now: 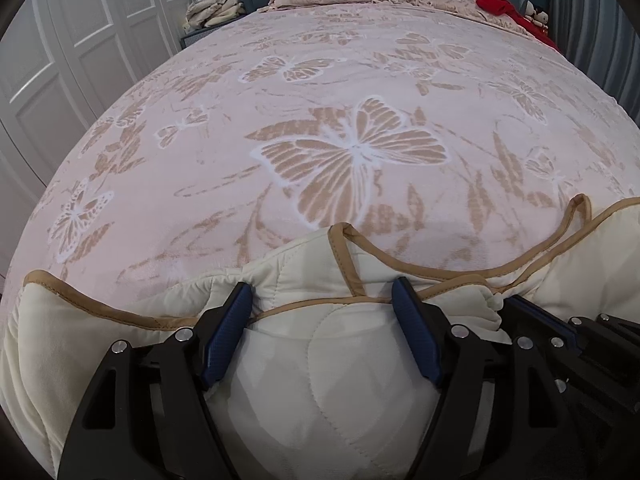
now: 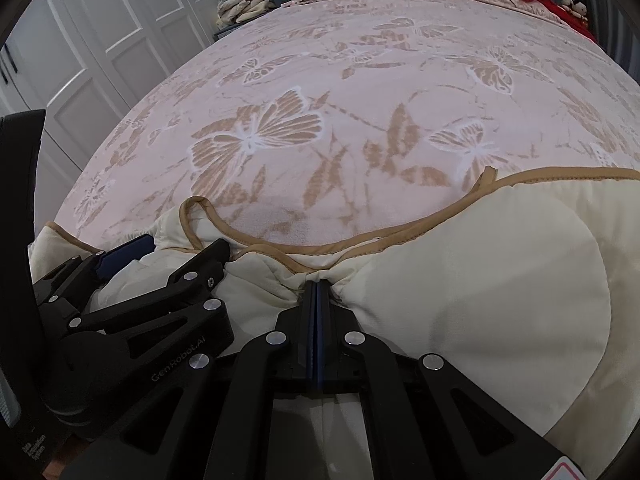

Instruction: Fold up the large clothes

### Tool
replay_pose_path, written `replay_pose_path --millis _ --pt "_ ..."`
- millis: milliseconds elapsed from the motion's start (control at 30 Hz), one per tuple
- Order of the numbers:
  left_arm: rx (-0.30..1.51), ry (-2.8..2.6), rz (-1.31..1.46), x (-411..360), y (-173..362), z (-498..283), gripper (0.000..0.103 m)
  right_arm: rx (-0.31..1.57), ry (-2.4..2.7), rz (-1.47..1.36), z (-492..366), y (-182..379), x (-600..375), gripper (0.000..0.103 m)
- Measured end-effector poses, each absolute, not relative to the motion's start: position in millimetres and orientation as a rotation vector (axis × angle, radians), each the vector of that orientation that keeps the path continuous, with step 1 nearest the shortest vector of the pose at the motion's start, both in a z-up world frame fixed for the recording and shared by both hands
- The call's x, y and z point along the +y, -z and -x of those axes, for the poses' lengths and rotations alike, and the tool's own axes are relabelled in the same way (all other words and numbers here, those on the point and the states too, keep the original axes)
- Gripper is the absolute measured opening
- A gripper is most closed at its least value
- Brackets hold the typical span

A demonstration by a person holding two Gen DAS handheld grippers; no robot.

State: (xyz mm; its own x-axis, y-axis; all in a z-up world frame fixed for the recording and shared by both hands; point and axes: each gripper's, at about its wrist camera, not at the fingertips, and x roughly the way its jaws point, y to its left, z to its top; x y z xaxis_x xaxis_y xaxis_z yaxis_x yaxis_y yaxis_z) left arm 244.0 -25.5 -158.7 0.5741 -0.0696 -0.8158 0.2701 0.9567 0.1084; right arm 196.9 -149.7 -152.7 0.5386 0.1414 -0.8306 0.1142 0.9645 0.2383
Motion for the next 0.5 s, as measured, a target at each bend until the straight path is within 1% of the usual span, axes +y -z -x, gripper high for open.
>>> replay_pose_path --millis 300,367,400,433,467,500 --pt "0.944 0.194 -0.239 -26 154 -245 0.072 0.992 -0.018 -0.3 -196 151 -151 0.0" --pt "0.981 0.224 -0.203 -18 141 -246 0.072 0.996 -0.029 -0.332 -195 144 -156 0.0" --pt "0.991 0.23 -0.148 -5 126 -242 0.072 0.992 -0.025 -0.363 -191 134 -161 0.0" --pt "0.975 0.225 -0.079 15 107 -234 0.074 0.977 -0.008 -0.394 -184 121 -166 0.005" --pt "0.966 0.223 -0.03 32 94 -226 0.077 0.925 0.007 -0.427 -168 100 -172 0.014" --pt "0.96 0.229 0.034 57 77 -215 0.085 0.896 0.005 -0.43 -156 88 -174 0.014"
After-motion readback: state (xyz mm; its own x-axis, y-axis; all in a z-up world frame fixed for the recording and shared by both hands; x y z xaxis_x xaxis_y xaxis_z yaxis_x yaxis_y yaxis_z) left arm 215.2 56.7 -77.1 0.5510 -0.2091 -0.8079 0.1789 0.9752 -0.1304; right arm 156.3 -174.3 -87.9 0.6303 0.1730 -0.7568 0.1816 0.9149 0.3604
